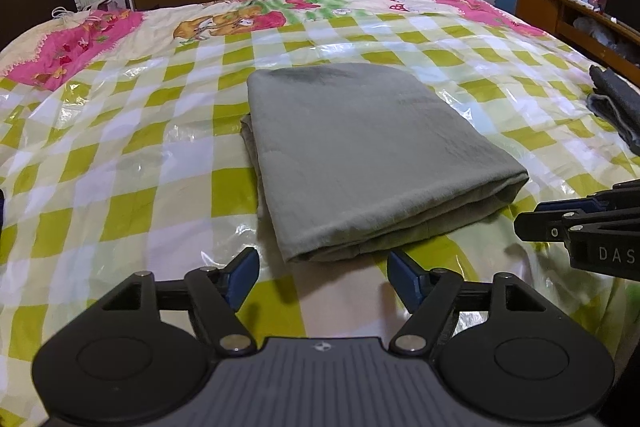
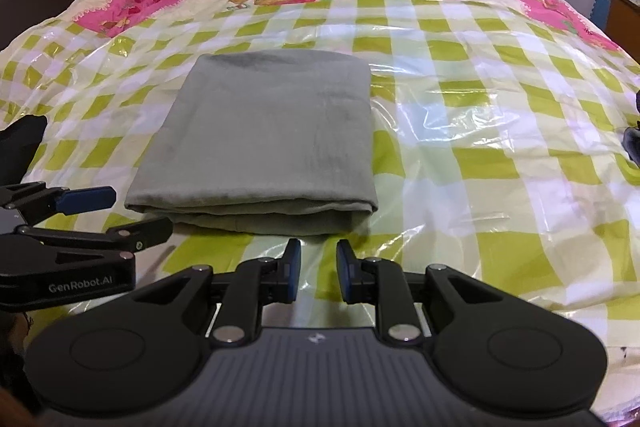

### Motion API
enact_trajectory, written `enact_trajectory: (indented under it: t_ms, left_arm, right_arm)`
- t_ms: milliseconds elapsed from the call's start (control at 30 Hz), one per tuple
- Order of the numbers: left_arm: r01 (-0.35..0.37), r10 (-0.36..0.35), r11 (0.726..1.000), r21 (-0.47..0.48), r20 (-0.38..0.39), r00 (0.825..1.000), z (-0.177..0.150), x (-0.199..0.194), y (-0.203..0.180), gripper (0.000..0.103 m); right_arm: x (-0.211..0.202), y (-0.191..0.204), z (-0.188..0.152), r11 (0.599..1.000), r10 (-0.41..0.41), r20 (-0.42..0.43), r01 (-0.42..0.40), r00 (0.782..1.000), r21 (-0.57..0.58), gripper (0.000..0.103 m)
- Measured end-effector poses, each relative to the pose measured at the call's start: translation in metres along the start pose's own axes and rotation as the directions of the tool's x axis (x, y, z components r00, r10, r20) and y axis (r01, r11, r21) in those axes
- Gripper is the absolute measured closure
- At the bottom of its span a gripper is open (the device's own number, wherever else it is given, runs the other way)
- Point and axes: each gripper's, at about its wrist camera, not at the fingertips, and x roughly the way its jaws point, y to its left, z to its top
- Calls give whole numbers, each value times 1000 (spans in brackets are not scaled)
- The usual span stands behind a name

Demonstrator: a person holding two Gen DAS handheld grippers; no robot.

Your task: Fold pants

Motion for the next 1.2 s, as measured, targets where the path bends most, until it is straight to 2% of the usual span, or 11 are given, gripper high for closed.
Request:
enact_trajectory:
  t_ms: [333, 633, 967, 1200]
  left_arm:
    - [7, -8, 999, -43, -9, 1000, -5, -1, 1, 11]
    - [-29, 29, 998, -48, -8, 1000, -5, -3, -1, 0]
    - [-15, 13, 998, -64, -34, 999, -7, -3, -4, 0]
    - [-14, 11, 997, -82, -41, 999, -8, -2, -2, 0]
  right_arm:
    - [0, 3, -8, 1000, -4, -13, 4, 1000, -1, 83]
    - [-1, 1, -15, 1000, -14, -13, 15, 1000, 9, 83]
    - [-4, 7, -19, 1000, 11, -15, -11, 1000, 9, 83]
    - [-5, 11, -21, 999, 34, -21, -34, 999, 12, 78]
